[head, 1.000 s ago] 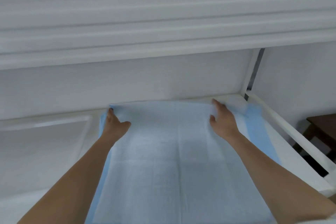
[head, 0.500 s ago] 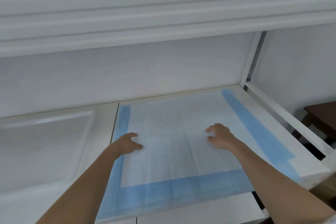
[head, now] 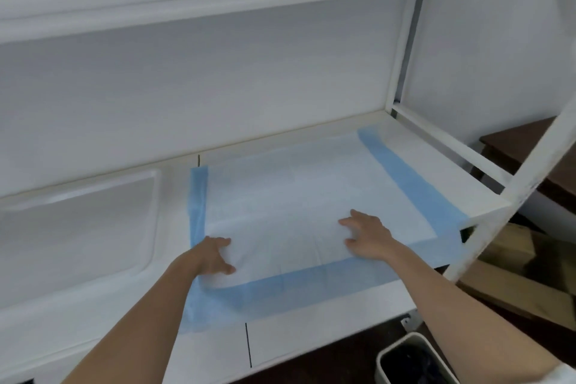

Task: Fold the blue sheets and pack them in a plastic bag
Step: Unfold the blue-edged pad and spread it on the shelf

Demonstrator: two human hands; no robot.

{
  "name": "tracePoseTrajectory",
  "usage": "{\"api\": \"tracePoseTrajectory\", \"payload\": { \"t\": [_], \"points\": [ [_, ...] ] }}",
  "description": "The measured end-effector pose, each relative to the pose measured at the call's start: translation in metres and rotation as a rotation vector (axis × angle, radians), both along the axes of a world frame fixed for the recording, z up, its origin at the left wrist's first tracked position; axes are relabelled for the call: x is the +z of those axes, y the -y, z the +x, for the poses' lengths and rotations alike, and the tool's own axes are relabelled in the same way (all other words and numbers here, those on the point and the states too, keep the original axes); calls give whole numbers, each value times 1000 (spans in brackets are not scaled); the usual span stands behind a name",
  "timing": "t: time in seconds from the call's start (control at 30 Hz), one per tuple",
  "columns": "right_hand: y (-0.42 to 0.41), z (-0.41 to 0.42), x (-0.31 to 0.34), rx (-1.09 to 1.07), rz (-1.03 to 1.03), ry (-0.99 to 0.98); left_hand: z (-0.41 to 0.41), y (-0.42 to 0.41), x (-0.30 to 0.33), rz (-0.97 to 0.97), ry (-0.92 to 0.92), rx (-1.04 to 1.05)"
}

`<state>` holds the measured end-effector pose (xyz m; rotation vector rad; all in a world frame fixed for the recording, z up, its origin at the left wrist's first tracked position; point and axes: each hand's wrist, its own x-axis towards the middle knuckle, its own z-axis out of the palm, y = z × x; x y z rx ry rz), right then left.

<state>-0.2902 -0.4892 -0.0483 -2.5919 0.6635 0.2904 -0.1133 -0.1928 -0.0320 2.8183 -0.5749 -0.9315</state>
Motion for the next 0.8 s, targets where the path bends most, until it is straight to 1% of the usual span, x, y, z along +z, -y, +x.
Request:
{"api": "tracePoseTrajectory", "payload": {
  "t": [0.13, 0.2, 0.3, 0.4, 0.47, 0.57, 0.7, 0.8],
  "points": [
    [-2, -16, 6, -90, 183, 120, -6, -13, -9, 41, 13, 49],
    [7, -26, 12, -186, 218, 177, -11, -13, -11, 41, 41, 69],
    [26, -40, 12, -355, 201, 191, -21, -6, -11, 28, 96, 128],
    [42, -56, 9, -489, 111, 138, -33, 8, -3, 102, 182, 169],
    [49, -68, 8, -589, 87, 112, -39, 21, 4, 132, 211, 145],
    [63, -90, 4, -741, 138, 139, -49, 50, 11, 85, 220, 95],
    [83, -117, -6, -818, 305, 218, -75, 102, 10, -63, 178, -37],
    [92, -129, -8, -848, 563, 290, -104, 148, 6, -139, 156, -168]
  ]
}}
